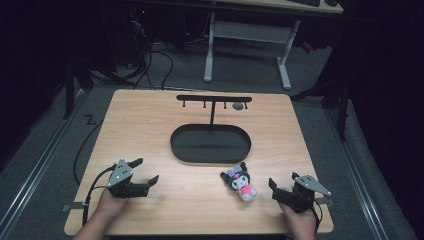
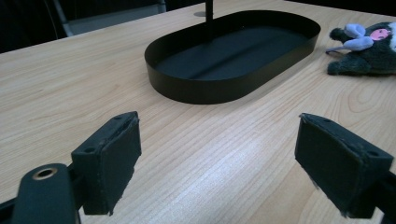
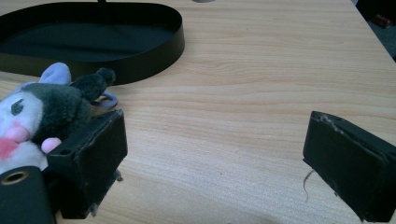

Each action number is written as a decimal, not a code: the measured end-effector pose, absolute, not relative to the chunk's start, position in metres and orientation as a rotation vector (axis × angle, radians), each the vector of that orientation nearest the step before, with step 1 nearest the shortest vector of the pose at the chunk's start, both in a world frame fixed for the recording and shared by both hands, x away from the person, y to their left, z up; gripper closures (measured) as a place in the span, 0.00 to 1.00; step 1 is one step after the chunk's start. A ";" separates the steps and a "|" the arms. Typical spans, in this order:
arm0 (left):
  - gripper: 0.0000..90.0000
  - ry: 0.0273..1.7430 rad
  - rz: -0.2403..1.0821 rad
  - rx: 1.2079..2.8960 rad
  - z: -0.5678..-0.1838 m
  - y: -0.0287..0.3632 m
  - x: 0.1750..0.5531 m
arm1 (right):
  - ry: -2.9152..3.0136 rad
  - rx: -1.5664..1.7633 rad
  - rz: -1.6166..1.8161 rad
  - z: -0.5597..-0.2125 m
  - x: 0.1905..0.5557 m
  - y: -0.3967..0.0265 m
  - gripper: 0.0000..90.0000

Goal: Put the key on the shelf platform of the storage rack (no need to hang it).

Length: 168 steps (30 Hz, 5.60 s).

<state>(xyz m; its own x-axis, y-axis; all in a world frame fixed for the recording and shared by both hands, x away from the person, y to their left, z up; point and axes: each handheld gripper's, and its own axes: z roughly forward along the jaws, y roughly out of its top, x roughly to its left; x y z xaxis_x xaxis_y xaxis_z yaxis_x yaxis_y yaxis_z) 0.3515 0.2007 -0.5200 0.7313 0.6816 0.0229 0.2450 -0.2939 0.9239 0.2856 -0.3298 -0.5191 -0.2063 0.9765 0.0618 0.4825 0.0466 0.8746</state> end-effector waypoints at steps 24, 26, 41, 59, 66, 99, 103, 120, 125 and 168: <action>0.17 0.675 0.518 1.868 -0.520 0.207 0.340 | 1.789 1.543 1.166 -0.513 0.295 -0.340 0.07; 0.17 0.675 0.518 1.865 -0.520 0.207 0.340 | 1.797 1.540 1.173 -0.513 0.294 -0.339 0.07; 0.17 0.672 0.519 1.869 -0.520 0.206 0.340 | 1.897 1.536 1.083 -0.508 0.296 -0.327 0.08; 0.17 0.664 0.517 1.880 -0.520 0.204 0.340 | 1.947 1.580 0.857 -0.504 0.300 -0.305 0.16; 0.17 0.668 0.533 1.876 -0.521 0.204 0.338 | 2.036 1.602 0.799 -0.504 0.309 -0.307 0.16; 0.17 0.635 0.539 1.898 -0.521 0.201 0.336 | 2.315 1.567 0.417 -0.477 0.336 -0.293 0.15; 0.17 0.635 0.538 1.897 -0.521 0.202 0.336 | 2.348 1.569 0.403 -0.472 0.337 -0.292 0.14; 0.17 0.636 0.535 1.896 -0.521 0.202 0.336 | 2.408 1.636 0.310 -0.451 0.341 -0.293 0.01; 0.17 0.635 0.537 1.895 -0.521 0.201 0.336 | 2.430 1.634 0.258 -0.449 0.340 -0.291 0.00; 0.17 0.643 0.532 1.888 -0.521 0.202 0.337 | 2.510 1.535 0.443 -0.452 0.323 -0.220 0.01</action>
